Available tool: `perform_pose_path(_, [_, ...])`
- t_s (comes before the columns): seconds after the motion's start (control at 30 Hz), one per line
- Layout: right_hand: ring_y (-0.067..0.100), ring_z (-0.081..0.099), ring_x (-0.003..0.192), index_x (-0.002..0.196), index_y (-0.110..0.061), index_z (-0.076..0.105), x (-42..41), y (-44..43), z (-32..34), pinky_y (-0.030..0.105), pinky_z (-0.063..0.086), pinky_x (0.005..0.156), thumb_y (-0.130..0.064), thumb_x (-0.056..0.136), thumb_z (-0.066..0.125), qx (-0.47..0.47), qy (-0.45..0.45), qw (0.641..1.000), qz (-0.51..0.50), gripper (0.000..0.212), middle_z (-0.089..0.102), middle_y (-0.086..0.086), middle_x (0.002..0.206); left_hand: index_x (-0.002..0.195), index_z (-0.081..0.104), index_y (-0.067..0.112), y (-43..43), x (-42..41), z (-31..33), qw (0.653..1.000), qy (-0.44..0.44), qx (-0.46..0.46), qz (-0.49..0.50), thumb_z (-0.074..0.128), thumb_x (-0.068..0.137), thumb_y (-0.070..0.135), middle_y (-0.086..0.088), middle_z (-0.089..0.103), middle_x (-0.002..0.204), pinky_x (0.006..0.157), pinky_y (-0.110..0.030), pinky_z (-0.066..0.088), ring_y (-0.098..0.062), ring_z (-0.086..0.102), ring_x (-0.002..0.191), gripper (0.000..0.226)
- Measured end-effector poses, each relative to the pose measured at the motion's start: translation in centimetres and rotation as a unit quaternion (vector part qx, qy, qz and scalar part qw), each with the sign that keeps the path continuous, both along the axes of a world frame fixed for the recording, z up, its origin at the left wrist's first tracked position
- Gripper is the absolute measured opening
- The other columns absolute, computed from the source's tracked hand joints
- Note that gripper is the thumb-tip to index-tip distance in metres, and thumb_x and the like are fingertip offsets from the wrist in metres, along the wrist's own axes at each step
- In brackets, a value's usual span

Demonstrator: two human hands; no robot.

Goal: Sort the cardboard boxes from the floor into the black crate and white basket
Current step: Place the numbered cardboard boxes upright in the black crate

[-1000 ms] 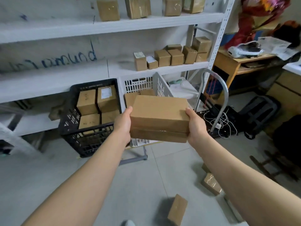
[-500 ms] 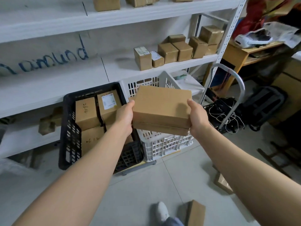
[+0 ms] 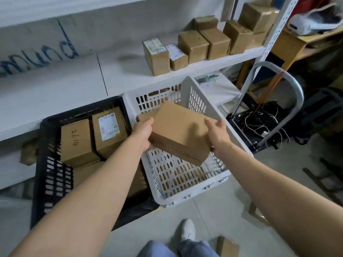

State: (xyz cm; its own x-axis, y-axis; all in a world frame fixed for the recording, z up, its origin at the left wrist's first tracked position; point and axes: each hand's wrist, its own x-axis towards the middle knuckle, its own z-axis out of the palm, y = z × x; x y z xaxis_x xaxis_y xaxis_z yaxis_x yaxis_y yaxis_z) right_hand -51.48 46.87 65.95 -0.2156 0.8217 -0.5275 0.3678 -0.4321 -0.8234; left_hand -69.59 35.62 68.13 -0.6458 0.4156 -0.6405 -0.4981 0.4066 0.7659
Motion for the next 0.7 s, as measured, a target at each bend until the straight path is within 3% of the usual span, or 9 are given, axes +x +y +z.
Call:
perform_pose_path(0.07, [0.037, 0.039, 0.13, 0.15, -0.031, 0.015, -0.5, 0.7, -1.2, 0.053, 0.039, 0.104, -0.054, 0.087, 0.052, -0.033, -0.039, 0.999, 0.003, 0.077, 0.032, 0.013, 0.149, 0.099, 0.054, 0.019, 1.4, -1.1, -1.5, 0.999, 0.007, -0.024, -0.035, 0.049, 0.097, 0.032, -0.011, 0.06, 0.116, 0.098, -0.053, 0.044, -0.031, 0.056, 0.107, 0.014])
perform_pose_path(0.13, [0.034, 0.052, 0.11, 0.147, -0.022, 0.022, -1.0, 1.3, -2.6, 0.05, 0.05, 0.089, -0.049, 0.089, 0.052, -0.084, -0.046, 0.995, -0.012, 0.071, 0.047, 0.016, 0.13, 0.09, 0.056, 0.022, 2.6, -2.0, -2.8, 0.997, 0.013, -0.044, -0.066, 0.05, 0.097, 0.031, -0.009, 0.062, 0.108, 0.096, -0.052, 0.046, -0.03, 0.058, 0.102, 0.013])
perform_pose_path(0.23, [0.031, 0.059, 0.091, 0.142, -0.008, 0.028, -2.1, 1.8, -4.3, 0.047, 0.055, 0.074, -0.043, 0.09, 0.055, -0.159, -0.075, 0.984, -0.041, 0.068, 0.055, 0.017, 0.111, 0.1, 0.061, 0.019, 4.2, -3.3, -5.4, 0.993, 0.026, -0.082, -0.079, 0.053, 0.096, 0.022, -0.007, 0.061, 0.105, 0.094, -0.047, 0.048, -0.027, 0.058, 0.097, 0.009])
perform_pose_path(0.33, [0.032, 0.058, 0.088, 0.129, -0.002, 0.044, -2.9, 1.4, -6.2, 0.048, 0.055, 0.073, -0.038, 0.091, 0.053, -0.216, -0.119, 0.969, -0.028, 0.053, 0.058, 0.017, 0.103, 0.107, 0.06, 0.013, 5.5, -4.2, -8.2, 0.989, 0.019, -0.122, -0.087, 0.05, 0.096, 0.013, -0.007, 0.059, 0.098, 0.088, -0.033, 0.045, -0.022, 0.055, 0.088, 0.015])
perform_pose_path(0.43, [0.037, 0.052, 0.098, 0.117, -0.004, 0.05, -3.9, 0.9, -8.2, 0.058, 0.05, 0.084, -0.033, 0.096, 0.047, -0.26, -0.126, 0.957, -0.001, 0.035, 0.054, 0.018, 0.116, 0.119, 0.055, 0.005, 6.3, -5.1, -10.6, 0.979, -0.009, -0.176, -0.101, 0.044, 0.097, 0.011, -0.011, 0.058, 0.107, 0.08, -0.034, 0.045, -0.024, 0.053, 0.091, 0.025])
perform_pose_path(0.5, [0.039, 0.047, 0.108, 0.118, -0.007, 0.047, -4.7, 0.7, -9.3, 0.06, 0.044, 0.095, -0.032, 0.097, 0.046, -0.273, -0.146, 0.951, 0.021, 0.033, 0.048, 0.018, 0.123, 0.13, 0.05, 0.001, 6.9, -5.9, -11.9, 0.971, -0.018, -0.208, -0.118, 0.041, 0.098, 0.01, -0.011, 0.058, 0.116, 0.085, -0.035, 0.047, -0.026, 0.056, 0.101, 0.034])
perform_pose_path(0.6, [0.04, 0.045, 0.115, 0.119, -0.007, 0.046, -5.5, 0.5, -11.0, 0.06, 0.042, 0.097, -0.029, 0.1, 0.039, -0.29, -0.162, 0.943, 0.014, 0.03, 0.046, 0.017, 0.123, 0.133, 0.047, 0.002, 7.8, -6.9, -13.3, 0.955, -0.014, -0.249, -0.159, 0.041, 0.099, 0.009, -0.016, 0.053, 0.134, 0.099, -0.039, 0.045, -0.023, 0.054, 0.11, 0.036])
perform_pose_path(0.7, [0.04, 0.046, 0.118, 0.122, -0.007, 0.041, -5.9, 0.0, -12.1, 0.059, 0.045, 0.091, -0.034, 0.102, 0.031, -0.315, -0.183, 0.931, 0.014, 0.035, 0.044, 0.017, 0.127, 0.135, 0.048, 0.002, 8.3, -7.5, -14.1, 0.943, 0.018, -0.251, -0.219, 0.048, 0.095, 0.007, -0.017, 0.05, 0.139, 0.097, -0.037, 0.045, -0.024, 0.055, 0.115, 0.041])
